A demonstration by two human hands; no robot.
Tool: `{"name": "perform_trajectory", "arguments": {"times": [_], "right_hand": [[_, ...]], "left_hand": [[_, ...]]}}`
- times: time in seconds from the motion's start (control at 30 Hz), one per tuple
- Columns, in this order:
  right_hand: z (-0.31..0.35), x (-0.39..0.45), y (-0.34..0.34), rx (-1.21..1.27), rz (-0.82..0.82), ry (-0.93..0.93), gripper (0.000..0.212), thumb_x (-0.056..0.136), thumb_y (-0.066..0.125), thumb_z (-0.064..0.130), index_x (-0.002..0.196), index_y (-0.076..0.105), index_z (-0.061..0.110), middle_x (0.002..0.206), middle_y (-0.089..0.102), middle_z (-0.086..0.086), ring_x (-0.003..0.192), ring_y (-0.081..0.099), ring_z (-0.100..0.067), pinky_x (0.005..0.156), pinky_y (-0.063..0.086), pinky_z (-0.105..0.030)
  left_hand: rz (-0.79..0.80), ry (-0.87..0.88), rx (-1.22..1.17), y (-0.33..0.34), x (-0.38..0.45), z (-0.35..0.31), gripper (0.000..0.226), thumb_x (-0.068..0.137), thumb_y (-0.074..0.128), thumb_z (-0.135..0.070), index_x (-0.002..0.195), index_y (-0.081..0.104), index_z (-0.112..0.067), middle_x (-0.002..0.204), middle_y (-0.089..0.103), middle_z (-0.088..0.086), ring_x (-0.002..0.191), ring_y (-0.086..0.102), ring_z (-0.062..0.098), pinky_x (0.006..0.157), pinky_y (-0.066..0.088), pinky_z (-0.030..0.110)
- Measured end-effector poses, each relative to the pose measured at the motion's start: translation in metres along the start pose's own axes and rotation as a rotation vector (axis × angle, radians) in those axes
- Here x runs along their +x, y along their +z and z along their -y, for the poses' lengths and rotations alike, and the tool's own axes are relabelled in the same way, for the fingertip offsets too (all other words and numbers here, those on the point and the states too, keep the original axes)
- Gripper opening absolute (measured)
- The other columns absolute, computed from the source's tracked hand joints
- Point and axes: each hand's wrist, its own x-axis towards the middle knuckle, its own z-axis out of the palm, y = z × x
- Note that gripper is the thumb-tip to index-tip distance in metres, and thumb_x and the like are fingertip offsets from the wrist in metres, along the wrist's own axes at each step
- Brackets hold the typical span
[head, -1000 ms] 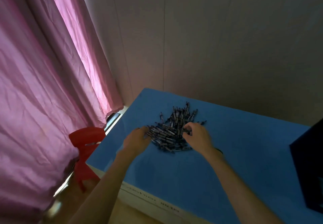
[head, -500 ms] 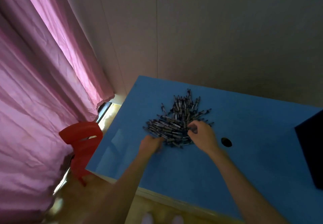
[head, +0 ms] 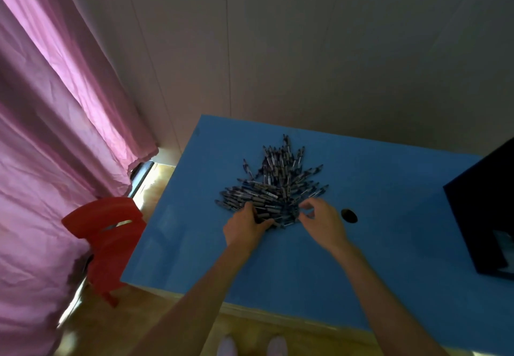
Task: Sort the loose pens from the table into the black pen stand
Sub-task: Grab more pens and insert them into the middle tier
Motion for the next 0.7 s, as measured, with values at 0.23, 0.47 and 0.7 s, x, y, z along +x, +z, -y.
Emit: {"name": "perform_trajectory", "arguments": {"times": [0.23,0.47,0.7], "right_hand": [[-0.006,-0.005,-0.003,-0.005,-0.02,0.018,0.015,0.095,0.062,0.02,0.11,0.067,0.019,0.115,0.063,0.005,0.096,0.06,-0.009,0.084,0.051,-0.028],[-0.013,-0.005,-0.002,-0.006,-0.033,0.011,0.013,0.096,0.062,0.02,0.107,0.068,0.019,0.115,0.064,0.003,0.095,0.06,-0.01,0.083,0.051,-0.027],[-0.005,0.0,0.004,0.008,-0.011,0.004,0.017,0.095,0.062,0.02,0.111,0.067,0.019,0.117,0.063,0.002,0.098,0.061,-0.012,0.087,0.053,-0.033]], "left_hand": [[-0.054,0.287,0.258,0.005,0.02,0.002,0.028,0.099,0.051,-0.049,0.104,0.066,-0.026,0.11,0.065,-0.003,0.107,0.058,0.022,0.09,0.033,0.037],[0.001,0.467,0.414,-0.006,0.021,0.019,0.019,0.107,0.04,-0.032,0.118,0.049,-0.019,0.122,0.055,0.0,0.116,0.051,0.023,0.095,0.031,0.035],[0.087,0.556,0.592,-0.026,0.013,0.038,0.059,0.088,0.051,0.003,0.141,0.036,-0.018,0.127,0.042,0.012,0.108,0.048,0.031,0.089,0.035,0.036]]}}
